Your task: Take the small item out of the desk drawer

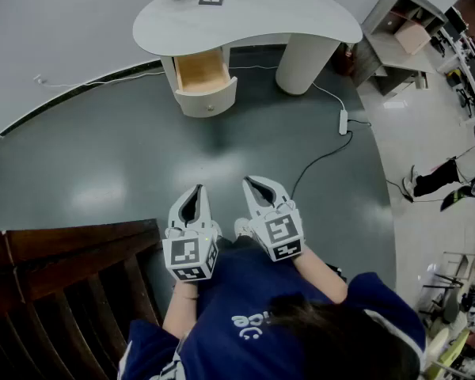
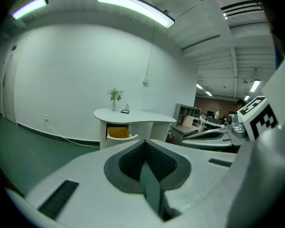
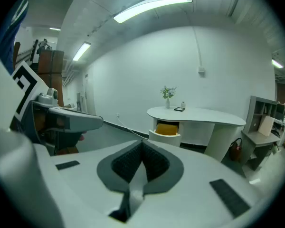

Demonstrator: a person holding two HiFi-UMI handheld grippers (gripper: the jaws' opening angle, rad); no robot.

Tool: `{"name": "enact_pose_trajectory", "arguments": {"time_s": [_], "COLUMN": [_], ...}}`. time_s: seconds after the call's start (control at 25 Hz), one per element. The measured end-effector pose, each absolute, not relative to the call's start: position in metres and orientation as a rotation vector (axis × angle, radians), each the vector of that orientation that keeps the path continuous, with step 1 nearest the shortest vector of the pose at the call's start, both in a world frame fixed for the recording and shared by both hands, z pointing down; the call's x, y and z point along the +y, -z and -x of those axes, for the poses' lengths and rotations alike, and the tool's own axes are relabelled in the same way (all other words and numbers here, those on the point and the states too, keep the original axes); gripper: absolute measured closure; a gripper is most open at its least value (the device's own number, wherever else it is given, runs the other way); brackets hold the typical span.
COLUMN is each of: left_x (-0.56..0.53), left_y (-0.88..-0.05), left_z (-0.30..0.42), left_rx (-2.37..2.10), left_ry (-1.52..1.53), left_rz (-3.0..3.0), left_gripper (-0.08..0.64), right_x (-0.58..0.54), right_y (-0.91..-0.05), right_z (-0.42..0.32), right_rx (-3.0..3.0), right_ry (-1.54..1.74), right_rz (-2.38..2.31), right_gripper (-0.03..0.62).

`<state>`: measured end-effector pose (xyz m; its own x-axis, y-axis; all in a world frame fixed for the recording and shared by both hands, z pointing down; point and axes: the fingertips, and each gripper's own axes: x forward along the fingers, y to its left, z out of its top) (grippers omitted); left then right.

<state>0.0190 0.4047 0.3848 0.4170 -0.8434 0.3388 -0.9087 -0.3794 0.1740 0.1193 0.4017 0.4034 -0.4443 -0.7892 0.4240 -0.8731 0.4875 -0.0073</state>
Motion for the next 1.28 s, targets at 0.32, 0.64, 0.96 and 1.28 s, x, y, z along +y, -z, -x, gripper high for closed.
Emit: {"name": "enact_pose_trajectory", "arguments": {"time_s": [0.32,0.64,0.96,1.28], "left_x": [0.394,0.378,0.365,0.331], "left_y": [-0.384,-0.386,-0.396,-0.408], "left_z": [-0.013,0.017,0.044,0.063], "left_rx": [-1.495,-1.475,-1.448,-1.504], "left_ry": [-0.26,-0.251,-0.271,-0.284], "left_rz": [-2.375,-2.4,-2.396,-2.334], "left_gripper": [0.557,0.557,0.557,0.557], "right_x": [0.388,0.369,0.356,0.317], "right_y": [-0.398,-0.397,-0.407,-0.416], "right_z": [-0.12,-0.103,-0.081,-0.078], "right_rx": [-2.353,-2.366,-2.335,-2.324], "right_ry": [-0.297,-0.335,-0.366,-0.396], "right_rz": [-1.452,-1.551,-1.593,-1.581], "right_gripper": [0.586,0.584,0.584,0.584]}}
